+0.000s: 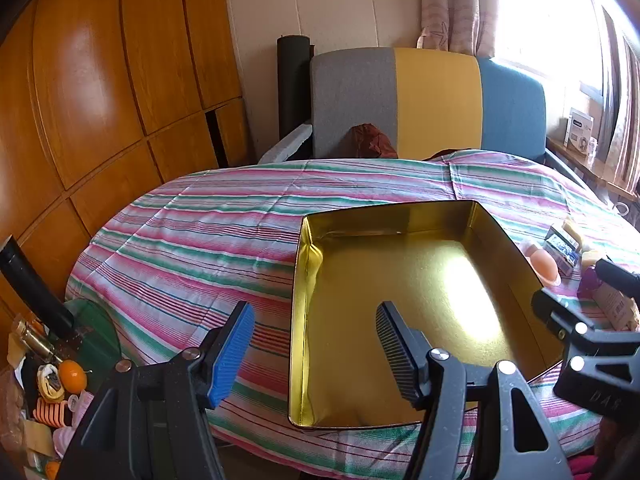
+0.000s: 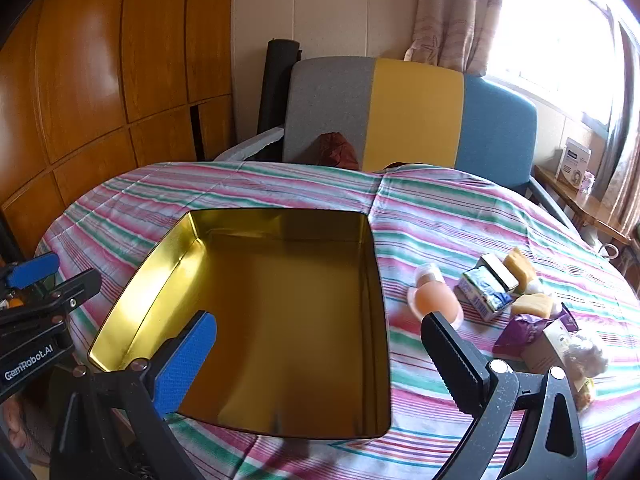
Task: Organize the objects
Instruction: 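Move the left gripper toward the peach-coloured cup with white cap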
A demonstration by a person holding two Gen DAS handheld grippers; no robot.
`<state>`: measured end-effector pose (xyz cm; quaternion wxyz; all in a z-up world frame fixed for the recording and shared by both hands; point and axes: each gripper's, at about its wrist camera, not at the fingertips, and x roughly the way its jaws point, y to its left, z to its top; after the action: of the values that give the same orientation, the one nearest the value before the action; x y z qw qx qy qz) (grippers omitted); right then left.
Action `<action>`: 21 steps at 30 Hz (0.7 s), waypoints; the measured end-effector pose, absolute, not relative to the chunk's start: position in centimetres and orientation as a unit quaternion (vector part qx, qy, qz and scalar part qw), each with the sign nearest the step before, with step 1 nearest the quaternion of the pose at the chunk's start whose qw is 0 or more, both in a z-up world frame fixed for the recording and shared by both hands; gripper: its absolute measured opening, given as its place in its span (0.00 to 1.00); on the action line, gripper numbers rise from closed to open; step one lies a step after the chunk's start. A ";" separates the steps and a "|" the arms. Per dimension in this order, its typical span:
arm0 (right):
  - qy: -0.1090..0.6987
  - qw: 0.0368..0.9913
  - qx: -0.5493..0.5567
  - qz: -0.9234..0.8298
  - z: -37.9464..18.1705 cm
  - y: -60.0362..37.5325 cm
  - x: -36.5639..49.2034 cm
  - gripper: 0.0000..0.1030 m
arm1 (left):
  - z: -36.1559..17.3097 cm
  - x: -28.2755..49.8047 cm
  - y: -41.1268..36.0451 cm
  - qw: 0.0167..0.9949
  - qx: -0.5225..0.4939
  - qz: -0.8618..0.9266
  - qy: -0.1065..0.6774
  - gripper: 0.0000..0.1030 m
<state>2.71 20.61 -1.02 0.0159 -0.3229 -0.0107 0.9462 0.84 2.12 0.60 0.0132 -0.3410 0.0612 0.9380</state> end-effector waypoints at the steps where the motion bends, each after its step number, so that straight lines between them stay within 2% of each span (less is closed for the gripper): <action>1: -0.009 0.019 -0.322 0.947 -0.9 20.9 2.7 1.00 | 0.7 0.9 2.3 0.014 -0.340 0.938 0.063 0.62; 21: 0.004 0.036 -0.315 0.948 0.1 24.1 3.5 1.00 | -0.2 1.0 4.2 0.058 -0.364 0.927 0.076 0.62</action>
<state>3.47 24.11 0.15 0.0359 -0.3154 0.0045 0.9483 0.99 4.23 -0.18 0.0575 -0.3638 0.0756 0.9266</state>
